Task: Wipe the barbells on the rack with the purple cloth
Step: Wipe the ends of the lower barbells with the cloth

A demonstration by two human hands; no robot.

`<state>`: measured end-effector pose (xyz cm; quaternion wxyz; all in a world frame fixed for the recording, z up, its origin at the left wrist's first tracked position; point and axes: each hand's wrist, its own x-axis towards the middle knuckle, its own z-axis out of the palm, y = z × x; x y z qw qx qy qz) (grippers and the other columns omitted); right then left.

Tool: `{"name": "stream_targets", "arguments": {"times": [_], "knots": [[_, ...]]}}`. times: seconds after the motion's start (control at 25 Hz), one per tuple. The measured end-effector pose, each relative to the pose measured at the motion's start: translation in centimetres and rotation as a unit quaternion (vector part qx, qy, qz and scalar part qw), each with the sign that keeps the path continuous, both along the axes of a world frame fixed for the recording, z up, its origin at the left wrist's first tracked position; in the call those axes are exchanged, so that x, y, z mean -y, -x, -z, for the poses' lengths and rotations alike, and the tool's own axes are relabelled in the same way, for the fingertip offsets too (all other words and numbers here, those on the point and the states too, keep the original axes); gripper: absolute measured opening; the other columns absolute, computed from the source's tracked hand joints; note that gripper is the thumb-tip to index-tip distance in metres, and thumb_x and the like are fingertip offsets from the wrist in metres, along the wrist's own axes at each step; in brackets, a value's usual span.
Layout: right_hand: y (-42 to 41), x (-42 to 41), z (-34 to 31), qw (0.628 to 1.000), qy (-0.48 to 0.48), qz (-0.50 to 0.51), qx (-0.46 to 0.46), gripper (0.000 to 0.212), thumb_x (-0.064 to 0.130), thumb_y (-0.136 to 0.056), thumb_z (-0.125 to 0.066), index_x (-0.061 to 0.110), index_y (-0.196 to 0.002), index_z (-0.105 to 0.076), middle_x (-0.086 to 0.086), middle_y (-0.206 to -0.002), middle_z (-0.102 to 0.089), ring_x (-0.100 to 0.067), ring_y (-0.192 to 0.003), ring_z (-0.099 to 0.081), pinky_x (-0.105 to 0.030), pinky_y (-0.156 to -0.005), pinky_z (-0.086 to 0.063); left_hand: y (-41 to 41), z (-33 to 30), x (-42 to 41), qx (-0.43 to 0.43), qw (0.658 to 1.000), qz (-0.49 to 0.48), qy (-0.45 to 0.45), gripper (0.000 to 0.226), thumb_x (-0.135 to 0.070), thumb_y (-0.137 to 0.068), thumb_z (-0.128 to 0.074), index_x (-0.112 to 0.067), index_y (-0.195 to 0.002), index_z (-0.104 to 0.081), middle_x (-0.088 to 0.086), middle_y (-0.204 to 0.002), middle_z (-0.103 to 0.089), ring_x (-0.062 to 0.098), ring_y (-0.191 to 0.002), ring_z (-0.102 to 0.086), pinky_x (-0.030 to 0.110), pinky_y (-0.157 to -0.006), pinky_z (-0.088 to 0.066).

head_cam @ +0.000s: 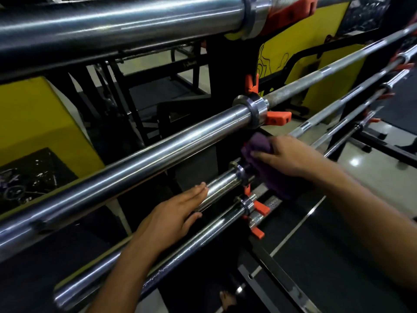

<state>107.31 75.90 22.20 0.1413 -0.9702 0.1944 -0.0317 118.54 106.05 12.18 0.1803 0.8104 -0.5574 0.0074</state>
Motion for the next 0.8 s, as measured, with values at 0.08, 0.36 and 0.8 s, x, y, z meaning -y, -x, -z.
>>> {"name": "stream_targets", "arguments": {"times": [0.08, 0.36, 0.8], "knots": [[0.5, -3.1, 2.3, 0.988, -0.024, -0.012, 0.152, 0.033, 0.046, -0.098, -0.055, 0.019, -0.117, -0.057, -0.006, -0.106, -0.065, -0.026, -0.094, -0.061, -0.036, -0.080, -0.048, 0.0, 0.0, 0.0, -0.001, 1.000, -0.003, 0.000, 0.066, -0.028, -0.092, -0.070, -0.030, -0.152, -0.040, -0.018, -0.156, -0.031, -0.009, -0.139, -0.025, 0.000, -0.110, -0.012], [-0.4, -6.0, 8.5, 0.957, -0.128, 0.055, 0.254, 0.034, 0.042, -0.100, -0.056, 0.020, -0.126, -0.054, -0.001, -0.108, -0.065, -0.020, -0.099, -0.063, -0.033, -0.083, -0.046, 0.0, -0.2, 0.0, -0.006, 1.000, -0.003, -0.005, 0.064, -0.031, -0.096, -0.063, -0.033, -0.154, -0.035, -0.022, -0.158, -0.023, -0.011, -0.141, -0.022, 0.009, -0.112, -0.018], [4.1, -8.4, 17.5, 0.555, -0.683, 0.326, 0.346, 0.038, 0.035, -0.102, -0.055, 0.011, -0.131, -0.061, -0.011, -0.110, -0.072, -0.017, -0.091, -0.072, -0.032, -0.076, -0.059, 0.1, 0.0, 0.0, -0.006, 1.000, -0.004, 0.013, 0.064, -0.027, -0.093, -0.069, -0.030, -0.151, -0.042, -0.020, -0.156, -0.032, -0.011, -0.139, -0.027, 0.010, -0.109, -0.026]]}}
